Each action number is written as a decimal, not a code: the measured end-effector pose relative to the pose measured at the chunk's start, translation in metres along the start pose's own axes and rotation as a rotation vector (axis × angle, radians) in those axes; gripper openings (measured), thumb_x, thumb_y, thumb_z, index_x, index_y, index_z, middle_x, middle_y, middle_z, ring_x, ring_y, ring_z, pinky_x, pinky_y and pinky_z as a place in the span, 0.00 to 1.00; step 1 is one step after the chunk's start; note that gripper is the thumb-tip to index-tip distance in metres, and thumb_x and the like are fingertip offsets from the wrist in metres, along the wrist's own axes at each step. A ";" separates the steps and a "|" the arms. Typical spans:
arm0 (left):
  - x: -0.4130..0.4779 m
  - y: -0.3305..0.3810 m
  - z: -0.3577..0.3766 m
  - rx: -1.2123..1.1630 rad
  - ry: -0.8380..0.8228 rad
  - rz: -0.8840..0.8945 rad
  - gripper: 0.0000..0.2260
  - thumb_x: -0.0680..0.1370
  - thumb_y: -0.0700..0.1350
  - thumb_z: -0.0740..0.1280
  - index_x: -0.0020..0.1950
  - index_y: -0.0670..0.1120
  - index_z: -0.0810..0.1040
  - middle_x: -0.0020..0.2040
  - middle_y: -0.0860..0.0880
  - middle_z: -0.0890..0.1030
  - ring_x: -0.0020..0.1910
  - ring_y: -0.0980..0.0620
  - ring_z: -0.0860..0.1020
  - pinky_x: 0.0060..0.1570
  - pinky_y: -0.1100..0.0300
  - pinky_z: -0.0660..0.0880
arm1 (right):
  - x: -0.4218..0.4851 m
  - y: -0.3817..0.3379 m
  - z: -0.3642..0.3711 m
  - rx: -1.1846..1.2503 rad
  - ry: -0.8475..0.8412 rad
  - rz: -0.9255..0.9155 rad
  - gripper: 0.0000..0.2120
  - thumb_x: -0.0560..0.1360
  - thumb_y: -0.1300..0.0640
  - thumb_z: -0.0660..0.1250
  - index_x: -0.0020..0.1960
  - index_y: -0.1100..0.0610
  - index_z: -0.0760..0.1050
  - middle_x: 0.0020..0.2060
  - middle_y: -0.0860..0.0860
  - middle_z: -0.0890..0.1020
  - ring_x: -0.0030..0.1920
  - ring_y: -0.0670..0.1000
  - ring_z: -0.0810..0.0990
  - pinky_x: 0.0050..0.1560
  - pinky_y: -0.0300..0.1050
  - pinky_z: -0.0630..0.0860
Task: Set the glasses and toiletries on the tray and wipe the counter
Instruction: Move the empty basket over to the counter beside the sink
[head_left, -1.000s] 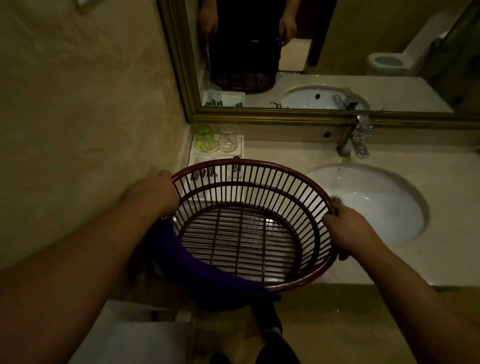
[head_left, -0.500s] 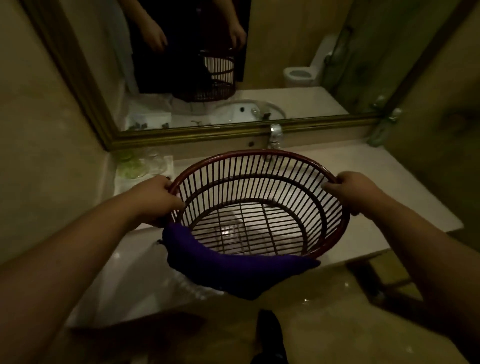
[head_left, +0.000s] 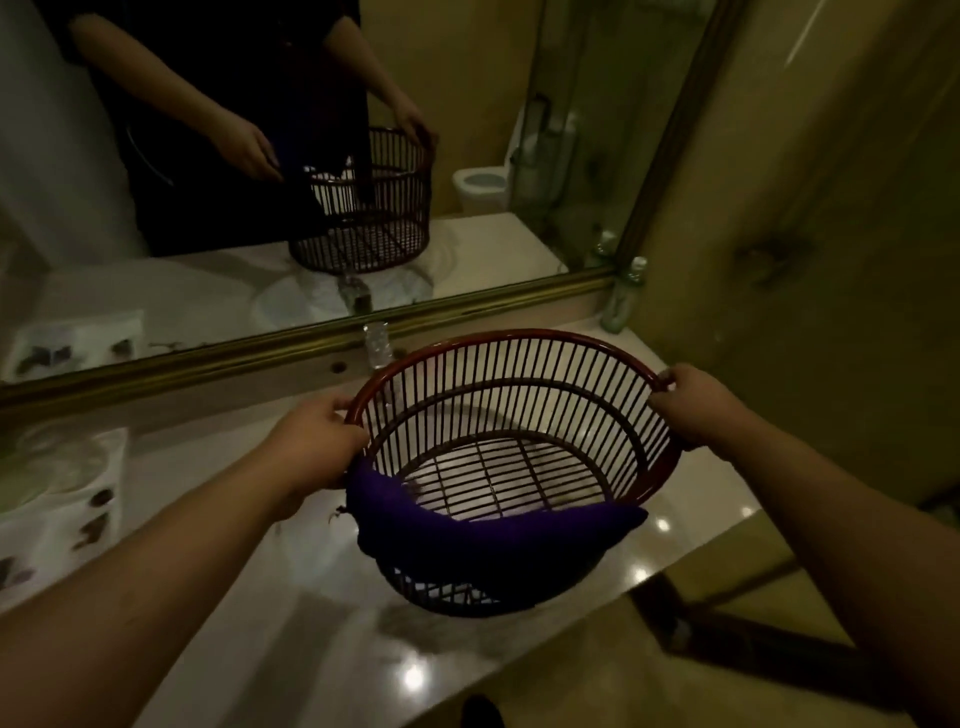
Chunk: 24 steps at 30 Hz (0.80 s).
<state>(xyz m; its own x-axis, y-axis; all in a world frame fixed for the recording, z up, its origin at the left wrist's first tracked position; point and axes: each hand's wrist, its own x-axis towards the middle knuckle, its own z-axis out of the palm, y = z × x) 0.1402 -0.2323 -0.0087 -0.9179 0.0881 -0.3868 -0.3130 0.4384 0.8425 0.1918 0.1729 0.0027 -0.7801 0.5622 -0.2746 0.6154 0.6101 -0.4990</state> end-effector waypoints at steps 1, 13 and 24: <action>0.010 0.009 0.013 -0.005 0.016 0.014 0.19 0.79 0.35 0.66 0.64 0.55 0.72 0.49 0.47 0.82 0.46 0.46 0.83 0.38 0.51 0.81 | 0.016 0.003 -0.007 0.008 0.014 -0.008 0.07 0.79 0.57 0.66 0.56 0.54 0.72 0.45 0.58 0.83 0.40 0.59 0.85 0.31 0.49 0.81; 0.086 0.083 0.087 -0.026 0.062 0.083 0.24 0.78 0.34 0.67 0.72 0.50 0.72 0.55 0.48 0.81 0.51 0.47 0.81 0.47 0.48 0.81 | 0.134 0.013 -0.059 0.041 0.090 -0.104 0.03 0.79 0.55 0.67 0.51 0.52 0.74 0.45 0.53 0.82 0.44 0.56 0.83 0.47 0.57 0.84; 0.130 0.108 0.116 -0.046 0.071 0.106 0.24 0.78 0.34 0.67 0.72 0.51 0.72 0.55 0.49 0.81 0.51 0.50 0.82 0.44 0.54 0.81 | 0.186 0.009 -0.072 0.036 0.143 -0.151 0.08 0.80 0.57 0.65 0.43 0.48 0.72 0.42 0.53 0.81 0.45 0.58 0.84 0.49 0.63 0.83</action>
<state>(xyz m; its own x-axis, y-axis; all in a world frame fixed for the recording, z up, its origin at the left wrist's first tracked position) 0.0157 -0.0695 -0.0116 -0.9609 0.0679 -0.2683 -0.2223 0.3883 0.8943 0.0606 0.3232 0.0068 -0.8375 0.5411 -0.0759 0.4862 0.6746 -0.5554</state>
